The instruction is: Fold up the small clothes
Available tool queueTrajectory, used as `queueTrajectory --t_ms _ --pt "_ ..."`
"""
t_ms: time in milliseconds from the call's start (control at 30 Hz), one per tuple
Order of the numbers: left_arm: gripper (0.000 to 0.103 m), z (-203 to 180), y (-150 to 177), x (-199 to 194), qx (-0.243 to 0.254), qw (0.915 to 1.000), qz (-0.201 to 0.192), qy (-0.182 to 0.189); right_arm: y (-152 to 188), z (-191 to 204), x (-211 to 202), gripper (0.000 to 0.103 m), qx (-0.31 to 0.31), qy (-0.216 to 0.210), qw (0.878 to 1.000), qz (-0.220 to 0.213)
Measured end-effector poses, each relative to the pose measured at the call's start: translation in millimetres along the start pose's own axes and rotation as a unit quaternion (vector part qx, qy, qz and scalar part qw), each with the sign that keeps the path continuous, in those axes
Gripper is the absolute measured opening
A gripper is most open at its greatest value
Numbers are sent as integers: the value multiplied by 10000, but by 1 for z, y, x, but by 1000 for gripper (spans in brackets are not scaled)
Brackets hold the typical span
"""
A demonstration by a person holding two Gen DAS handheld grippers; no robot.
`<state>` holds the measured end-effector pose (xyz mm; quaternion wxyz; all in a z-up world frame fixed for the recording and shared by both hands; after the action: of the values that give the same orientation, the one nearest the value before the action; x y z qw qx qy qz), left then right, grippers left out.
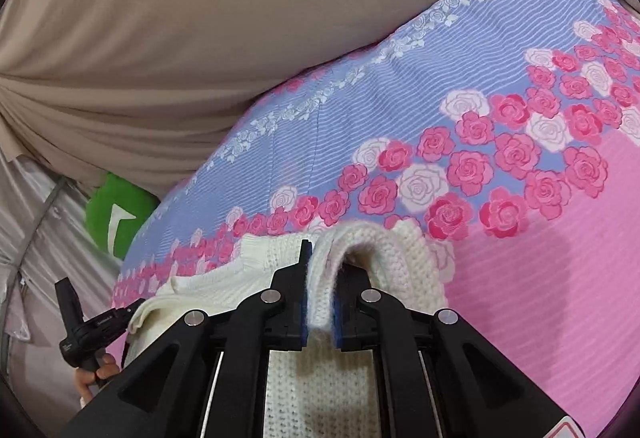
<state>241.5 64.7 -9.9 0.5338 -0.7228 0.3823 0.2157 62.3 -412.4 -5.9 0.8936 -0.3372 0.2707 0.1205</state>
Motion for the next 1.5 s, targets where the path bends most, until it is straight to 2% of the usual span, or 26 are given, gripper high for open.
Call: queueTrajectory --t_ms 67,100,133,167,200,267,300,367,433,500,567,633,700,733,767,800,833,967,1033,1133,1233,1300,1367,1433,1467,1500 --pt "23 3 1 -16 -69 9994 -207 255 1 9 -30 12 -171 -228 9977 -616" --pt "39 3 1 -27 -29 9991 -368 218 1 12 -43 20 -213 -257 9957 -869" --pt "49 3 1 -42 45 9981 -606 71 4 15 -59 44 -240 -183 9929 -1149" --pt "63 3 3 -62 192 9955 -925 -79 6 17 -73 57 -259 -76 9902 -1367" --pt "70 2 6 -77 331 9935 -1083 -92 12 19 -88 65 -319 30 9877 -1533" --pt "77 4 18 -101 610 9921 -1098 -36 24 20 -106 65 -499 142 9875 -1487" --pt "78 5 25 -106 680 9927 -992 -61 35 18 -112 65 -534 219 9898 -1302" --pt "78 11 46 -112 762 9949 -662 -60 52 11 -120 65 -541 316 9933 -966" --pt "78 21 71 -111 714 9971 -255 39 80 1 -126 65 -598 590 9952 -495" --pt "78 34 94 -109 476 9988 54 39 104 -5 -127 65 -606 745 9954 -65" --pt "77 45 109 -108 160 9993 288 193 125 -8 -130 65 -583 722 9954 241" --pt "68 50 118 -110 -37 9985 375 408 137 -2 -130 65 -632 581 9956 374" --pt "50 48 120 -114 -45 9976 391 570 143 3 -126 65 -736 478 9953 397" --pt "45 45 119 -116 16 9981 347 516 144 8 -123 58 -825 464 9946 426" --pt "27 42 119 -118 76 9984 325 462 144 13 -120 48 -954 472 9934 438" --pt "8 39 118 -120 150 9983 327 450 145 19 -118 17 -1120 541 9914 416" --pt "8 39 117 -124 150 9984 314 443 143 23 -119 10 -1156 525 9912 365" --pt "7 44 116 -158 162 9988 -6 457 127 30 -165 9 -938 35 9952 -290" --pt "7 49 120 -170 105 9989 -16 463 123 28 -182 9 -857 -40 9956 -368" --pt "7 60 133 -172 75 9994 204 258 135 17 -186 9 -943 386 9948 -77" --pt "7 77 154 -147 -58 9978 658 -53 161 -11 -163 9 -843 954 9901 587" --pt "7 83 160 -134 -169 9964 825 -73 171 -22 -150 9 -861 1182 9857 836" --pt "9 82 154 -138 -212 9973 702 21 165 -19 -154 13 -857 1170 9870 687" --pt "11 74 136 -156 -111 9994 305 135 144 -7 -166 18 -903 1109 9893 304" --pt "21 68 123 -166 7 10000 26 82 131 1 -171 21 -1007 1087 9889 68" --pt "44 63 112 -173 94 9998 -189 71 116 9 -174 31 -1115 1023 9884 -131"
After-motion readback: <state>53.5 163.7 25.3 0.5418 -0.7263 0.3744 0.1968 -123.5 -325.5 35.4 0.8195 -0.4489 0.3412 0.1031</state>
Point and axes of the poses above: each gripper's, at about its wrist camera, not at the fingertips, and x roughly the way its jaws point, z to its left, y to its underside, the point moved 2 cm from there along x, roughly the way its jaws point, and after that the axes turned 1 degree about -y, right-handed, at the moved point
